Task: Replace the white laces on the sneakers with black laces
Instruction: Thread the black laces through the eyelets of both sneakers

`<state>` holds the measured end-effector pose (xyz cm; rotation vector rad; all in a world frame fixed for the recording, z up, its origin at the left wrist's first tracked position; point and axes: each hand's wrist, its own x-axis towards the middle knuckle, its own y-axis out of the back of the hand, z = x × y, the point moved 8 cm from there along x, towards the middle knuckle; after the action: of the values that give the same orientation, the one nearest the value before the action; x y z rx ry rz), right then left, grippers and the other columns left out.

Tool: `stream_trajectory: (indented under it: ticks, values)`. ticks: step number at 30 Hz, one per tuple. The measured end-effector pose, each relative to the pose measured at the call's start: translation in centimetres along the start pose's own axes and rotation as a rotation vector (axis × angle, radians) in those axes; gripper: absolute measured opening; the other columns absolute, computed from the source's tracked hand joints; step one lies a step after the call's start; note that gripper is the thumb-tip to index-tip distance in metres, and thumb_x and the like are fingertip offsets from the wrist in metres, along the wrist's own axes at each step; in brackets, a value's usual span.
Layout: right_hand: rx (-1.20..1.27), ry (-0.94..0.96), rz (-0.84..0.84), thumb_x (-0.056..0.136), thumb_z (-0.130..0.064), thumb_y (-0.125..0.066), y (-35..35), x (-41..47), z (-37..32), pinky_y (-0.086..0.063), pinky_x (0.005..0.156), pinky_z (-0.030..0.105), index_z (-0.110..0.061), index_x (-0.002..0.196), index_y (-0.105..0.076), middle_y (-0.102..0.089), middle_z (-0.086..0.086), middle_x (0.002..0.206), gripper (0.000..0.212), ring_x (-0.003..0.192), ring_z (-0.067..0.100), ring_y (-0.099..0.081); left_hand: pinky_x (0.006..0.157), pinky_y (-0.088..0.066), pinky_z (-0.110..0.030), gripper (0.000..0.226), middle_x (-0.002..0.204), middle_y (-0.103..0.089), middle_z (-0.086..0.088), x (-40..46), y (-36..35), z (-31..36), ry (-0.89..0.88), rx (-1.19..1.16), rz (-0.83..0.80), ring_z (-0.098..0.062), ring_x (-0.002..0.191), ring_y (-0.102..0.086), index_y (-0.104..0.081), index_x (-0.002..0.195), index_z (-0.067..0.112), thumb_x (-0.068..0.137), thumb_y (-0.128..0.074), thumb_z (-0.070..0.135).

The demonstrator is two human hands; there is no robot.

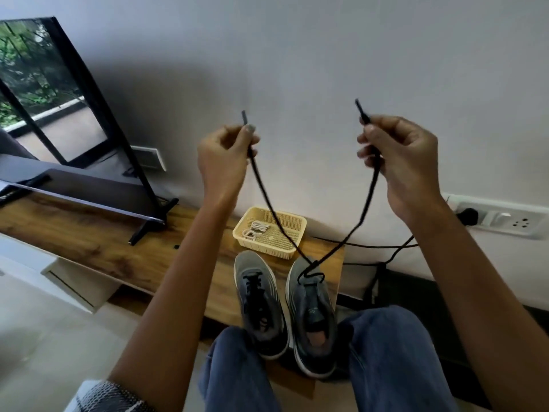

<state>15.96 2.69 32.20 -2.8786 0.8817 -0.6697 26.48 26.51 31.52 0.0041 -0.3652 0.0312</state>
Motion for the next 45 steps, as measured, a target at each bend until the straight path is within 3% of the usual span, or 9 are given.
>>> stream_trajectory:
  ticks: [5,9,11,15,18,20,27,36,45]
  values:
    - [-0.231,-0.178,-0.010,0.089,-0.010,-0.063,3.3,-2.3,8.3,-0.034,0.047,0.012,-0.011,0.089,-0.069,-0.060,0.000,0.071,0.006,0.051,0.000,-0.044,0.083,-0.055,-0.027,0.013,0.084,-0.065,0.011,-0.4,7.4,-6.4,0.016,0.213,0.291,0.002,0.078,-0.062,-0.068,0.101,0.016,0.095,-0.058,0.023]
    - [-0.412,-0.239,0.019,0.085,-0.015,-0.069,6.1,-4.6,14.2,-0.043,0.064,0.018,-0.019,0.082,-0.071,-0.066,-0.003,0.076,0.006,0.068,0.007,-0.056,0.077,-0.049,-0.014,0.018,0.084,-0.056,0.015,-2.0,14.6,-7.4,-0.055,0.219,0.754,0.012,0.072,-0.055,-0.062,0.105,0.012,0.096,-0.054,0.026]
    - [-0.488,-0.243,0.021,0.085,-0.017,-0.070,6.8,-5.4,16.1,-0.044,0.065,0.019,-0.019,0.083,-0.071,-0.068,-0.002,0.078,0.003,0.070,0.010,-0.058,0.076,-0.049,-0.013,0.018,0.086,-0.057,0.015,-2.5,15.7,-7.5,-0.064,0.227,0.797,0.013,0.072,-0.055,-0.060,0.105,0.015,0.096,-0.053,0.029]
    - [-0.646,-0.247,-0.094,0.086,-0.019,-0.069,5.8,-6.9,19.7,-0.042,0.063,0.017,-0.021,0.084,-0.072,-0.068,-0.008,0.078,0.004,0.072,0.002,-0.060,0.072,-0.040,-0.010,0.024,0.103,-0.057,0.007,-3.6,11.9,-11.7,0.112,0.496,0.440,-0.003,0.086,-0.052,-0.059,0.117,0.016,0.098,-0.051,0.029]
    - [-0.732,-0.300,-0.184,0.085,-0.019,-0.070,5.0,-8.0,23.5,-0.041,0.062,0.019,-0.020,0.083,-0.074,-0.068,-0.005,0.080,0.004,0.073,0.005,-0.060,0.091,-0.047,-0.039,0.031,0.109,-0.060,0.005,-6.6,7.1,-18.6,0.332,0.728,0.037,-0.016,0.101,-0.056,-0.058,0.118,0.029,0.093,-0.048,0.043]
    - [-0.713,-0.335,-0.264,0.085,-0.015,-0.069,4.2,-8.6,25.9,-0.039,0.062,0.015,-0.022,0.078,-0.069,-0.065,-0.008,0.078,0.009,0.072,0.002,-0.057,0.105,-0.035,-0.048,0.045,0.127,-0.055,0.005,-9.6,4.0,-22.1,0.388,0.958,-0.205,-0.021,0.121,-0.047,-0.055,0.126,0.032,0.089,-0.041,0.054]
    - [-0.723,-0.513,-0.764,0.099,-0.018,-0.045,-0.3,-10.0,32.2,-0.043,0.068,0.032,-0.029,0.080,-0.046,-0.062,0.005,0.095,0.022,0.069,0.014,-0.054,0.107,-0.009,-0.035,0.042,0.133,-0.051,0.009,-18.4,-4.4,-24.9,0.316,1.049,-0.528,-0.013,0.132,-0.027,-0.047,0.134,0.035,0.094,-0.044,0.046]
    - [-0.610,-0.698,-0.869,0.099,-0.018,-0.045,1.2,-10.6,33.0,-0.046,0.073,0.025,-0.015,0.092,-0.054,-0.062,-0.002,0.091,0.012,0.077,0.006,-0.065,0.096,-0.021,-0.035,0.034,0.090,-0.069,0.009,-19.6,-6.3,-27.2,0.105,1.213,-0.501,-0.020,0.102,-0.058,-0.068,0.100,0.027,0.070,-0.058,0.040]
    - [-0.767,-0.555,-0.733,0.086,-0.018,-0.068,1.1,-10.2,34.8,-0.043,0.071,0.023,-0.013,0.081,-0.070,-0.067,-0.005,0.087,0.007,0.084,0.008,-0.060,0.071,-0.050,-0.036,0.020,0.095,-0.062,-0.005,-18.4,-7.8,-29.1,0.373,0.931,-0.443,-0.024,0.089,-0.060,-0.063,0.106,0.015,0.090,-0.050,0.016]
